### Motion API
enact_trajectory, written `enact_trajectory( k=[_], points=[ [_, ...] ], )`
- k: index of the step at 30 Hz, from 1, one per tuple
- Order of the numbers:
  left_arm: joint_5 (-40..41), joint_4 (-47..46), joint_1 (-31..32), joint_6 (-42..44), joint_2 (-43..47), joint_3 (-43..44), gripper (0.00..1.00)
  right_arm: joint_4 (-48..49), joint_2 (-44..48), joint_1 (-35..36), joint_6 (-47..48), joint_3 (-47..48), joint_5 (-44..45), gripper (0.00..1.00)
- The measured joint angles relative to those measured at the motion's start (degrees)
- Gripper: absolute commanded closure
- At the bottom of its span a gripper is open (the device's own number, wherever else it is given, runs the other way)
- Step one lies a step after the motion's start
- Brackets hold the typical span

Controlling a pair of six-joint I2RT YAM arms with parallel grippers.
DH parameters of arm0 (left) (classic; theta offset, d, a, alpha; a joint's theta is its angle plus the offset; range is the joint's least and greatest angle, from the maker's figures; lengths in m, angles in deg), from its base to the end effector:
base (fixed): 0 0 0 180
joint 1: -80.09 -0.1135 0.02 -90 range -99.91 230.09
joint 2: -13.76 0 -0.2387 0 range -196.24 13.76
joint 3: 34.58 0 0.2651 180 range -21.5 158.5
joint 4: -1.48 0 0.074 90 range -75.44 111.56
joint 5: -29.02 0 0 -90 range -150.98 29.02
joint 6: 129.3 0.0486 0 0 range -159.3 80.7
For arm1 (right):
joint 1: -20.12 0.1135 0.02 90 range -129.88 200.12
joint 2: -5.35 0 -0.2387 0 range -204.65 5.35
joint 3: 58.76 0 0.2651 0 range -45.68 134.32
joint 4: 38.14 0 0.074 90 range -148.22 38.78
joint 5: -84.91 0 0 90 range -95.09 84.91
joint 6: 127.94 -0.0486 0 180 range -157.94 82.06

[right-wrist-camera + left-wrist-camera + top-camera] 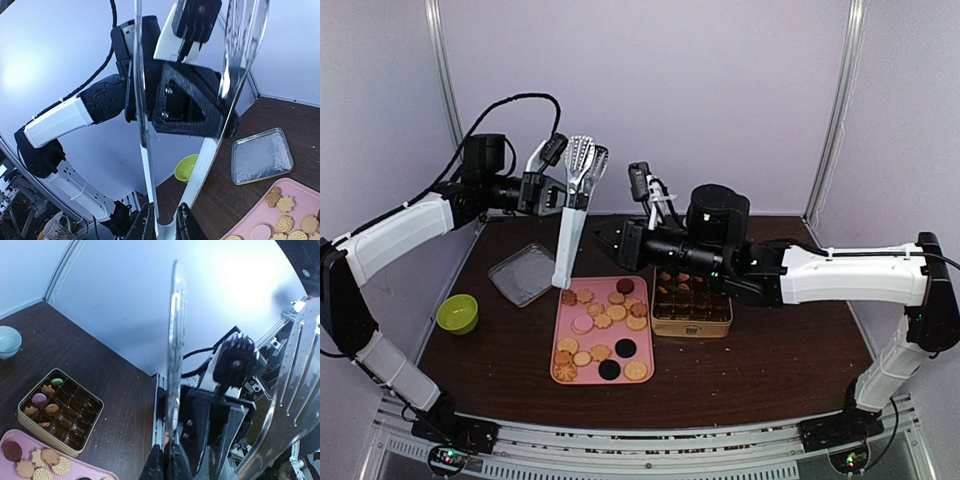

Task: Pack the cookies
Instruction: Pass from the left arm to the right

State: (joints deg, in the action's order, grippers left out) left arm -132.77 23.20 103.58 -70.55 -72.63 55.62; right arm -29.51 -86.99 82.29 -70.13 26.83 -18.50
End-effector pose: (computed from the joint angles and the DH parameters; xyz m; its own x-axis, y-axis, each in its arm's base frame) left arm 0.3066 -0.1836 0.3419 -0.7358 0.1430 -0.6619 0.6689 0.0006 -0.7434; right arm 0.1834 0.3716 0.3248 -0.5030 0.1573 -0.8499 -0.8277 0.1954 0.5260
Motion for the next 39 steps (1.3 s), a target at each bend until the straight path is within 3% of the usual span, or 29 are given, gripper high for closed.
enact_trajectory(
  k=[4,11,16,19,22,24,26,29,34,39],
  points=[
    [-0.33,-8.94,0.57,-6.78,0.39,0.0,1.0,0.02,-1.99,0.0,-1.64,1.18,-2.54,0.84],
    [-0.68,-16.63,2.49,-11.87,1.51,-1.77,1.0,0.17,-3.67,0.0,-3.43,2.67,-4.46,0.87],
    [-0.52,-20.94,3.21,-13.97,1.99,-4.0,1.0,-0.39,-5.57,-0.17,-4.31,5.05,-5.01,1.0],
    [0.0,-22.4,3.15,-14.16,2.21,-4.74,1.0,-0.66,-5.84,-0.52,-5.05,5.16,-4.72,1.0],
    [0.17,-22.18,3.15,-13.6,2.25,-4.96,0.69,-1.09,-5.84,-0.55,-5.01,5.16,-4.83,1.0],
    [0.11,-20.0,3.13,-11.15,2.51,-4.76,0.37,-2.25,-5.84,-0.59,-4.17,5.18,-5.35,1.0],
    [0.07,-13.66,2.54,-5.51,2.84,-3.65,0.16,-4.83,-5.64,-0.79,-2.84,5.18,-5.92,1.0],
    [0.66,2.86,-1.01,9.55,2.91,1.09,0.1,-12.55,-4.24,-1.05,0.98,5.16,-6.62,1.0],
    [6.86,40.85,-10.25,48.48,0.46,17.64,0.1,-32.63,-0.83,-1.79,10.4,6.75,-6.88,1.0],
    [13.77,64.59,-9.86,75.52,-0.42,24.83,0.18,-54.53,-5.99,-1.25,19.65,17.86,-3.74,1.0]
  ],
)
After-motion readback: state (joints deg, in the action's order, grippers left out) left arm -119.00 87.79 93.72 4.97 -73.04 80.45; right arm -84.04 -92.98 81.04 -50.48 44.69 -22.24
